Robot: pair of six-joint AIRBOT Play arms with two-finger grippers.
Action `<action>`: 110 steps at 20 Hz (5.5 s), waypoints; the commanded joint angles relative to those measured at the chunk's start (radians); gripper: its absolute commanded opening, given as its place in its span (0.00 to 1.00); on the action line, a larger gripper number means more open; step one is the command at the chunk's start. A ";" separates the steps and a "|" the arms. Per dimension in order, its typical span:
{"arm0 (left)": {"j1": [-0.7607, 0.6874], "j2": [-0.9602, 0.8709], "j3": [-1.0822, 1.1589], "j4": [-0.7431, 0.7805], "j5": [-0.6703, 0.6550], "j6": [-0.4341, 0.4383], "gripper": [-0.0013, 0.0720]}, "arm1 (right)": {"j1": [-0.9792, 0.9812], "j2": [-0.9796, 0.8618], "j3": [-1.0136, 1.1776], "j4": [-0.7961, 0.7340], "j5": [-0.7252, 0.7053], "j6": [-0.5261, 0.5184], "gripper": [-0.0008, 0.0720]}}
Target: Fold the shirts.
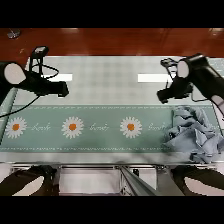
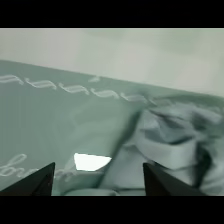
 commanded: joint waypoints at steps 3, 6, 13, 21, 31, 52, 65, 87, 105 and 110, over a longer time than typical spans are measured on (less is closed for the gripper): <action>-0.006 0.335 -0.238 -0.046 0.005 0.010 0.97 | -0.197 0.427 -0.322 -0.106 -0.029 0.141 0.88; -0.006 0.475 -0.449 -0.208 0.018 -0.006 0.97 | -0.322 0.641 -0.579 -0.094 -0.070 0.220 0.88; -0.111 0.311 -0.549 -0.280 0.161 0.018 0.97 | -0.497 0.544 -0.769 0.000 -0.212 0.150 0.88; -0.033 0.211 -0.442 -0.185 0.115 0.128 0.97 | -0.508 0.389 -0.625 0.210 -0.252 -0.051 0.05; 0.095 0.472 -0.411 -0.221 -0.001 0.130 0.97 | -0.507 0.615 0.178 0.546 -0.176 -0.209 0.05; 0.095 0.467 -0.445 -0.250 0.059 0.126 0.97 | 0.278 0.221 0.369 0.699 -0.209 -0.173 0.05; 0.098 0.449 -0.444 -0.249 0.012 0.127 0.97 | 0.229 -0.142 0.089 1.103 -0.277 -0.296 0.88; 0.148 0.133 -0.807 -0.782 0.264 0.358 0.75 | -0.505 0.553 -0.898 0.739 -0.201 -0.211 0.88; 0.228 0.141 -0.250 -0.800 0.082 0.466 0.04 | -0.324 0.249 -0.401 1.027 -0.276 -0.388 0.05; 0.378 0.175 0.270 -0.800 0.039 0.439 0.04 | -0.324 0.251 0.317 0.920 -0.182 -0.268 0.05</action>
